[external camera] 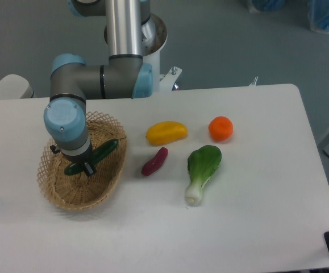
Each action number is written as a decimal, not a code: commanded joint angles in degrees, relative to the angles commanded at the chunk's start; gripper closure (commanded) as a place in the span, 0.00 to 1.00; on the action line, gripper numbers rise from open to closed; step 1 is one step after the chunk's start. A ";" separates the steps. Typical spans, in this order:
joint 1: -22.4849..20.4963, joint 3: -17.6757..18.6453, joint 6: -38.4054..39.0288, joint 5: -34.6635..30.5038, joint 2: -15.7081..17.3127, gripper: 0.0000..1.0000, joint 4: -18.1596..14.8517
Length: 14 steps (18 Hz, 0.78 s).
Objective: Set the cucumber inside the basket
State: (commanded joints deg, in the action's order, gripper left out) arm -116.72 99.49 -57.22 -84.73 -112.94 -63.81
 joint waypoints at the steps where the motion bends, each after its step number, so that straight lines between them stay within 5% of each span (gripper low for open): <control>1: -0.09 -0.17 0.09 0.09 0.09 0.00 0.00; 6: -0.96 -1.49 0.00 -0.53 0.61 0.00 0.00; 14: -8.95 -7.90 -4.20 -1.14 0.00 0.00 -0.17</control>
State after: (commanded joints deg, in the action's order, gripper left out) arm -125.67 91.59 -61.42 -85.86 -112.94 -63.98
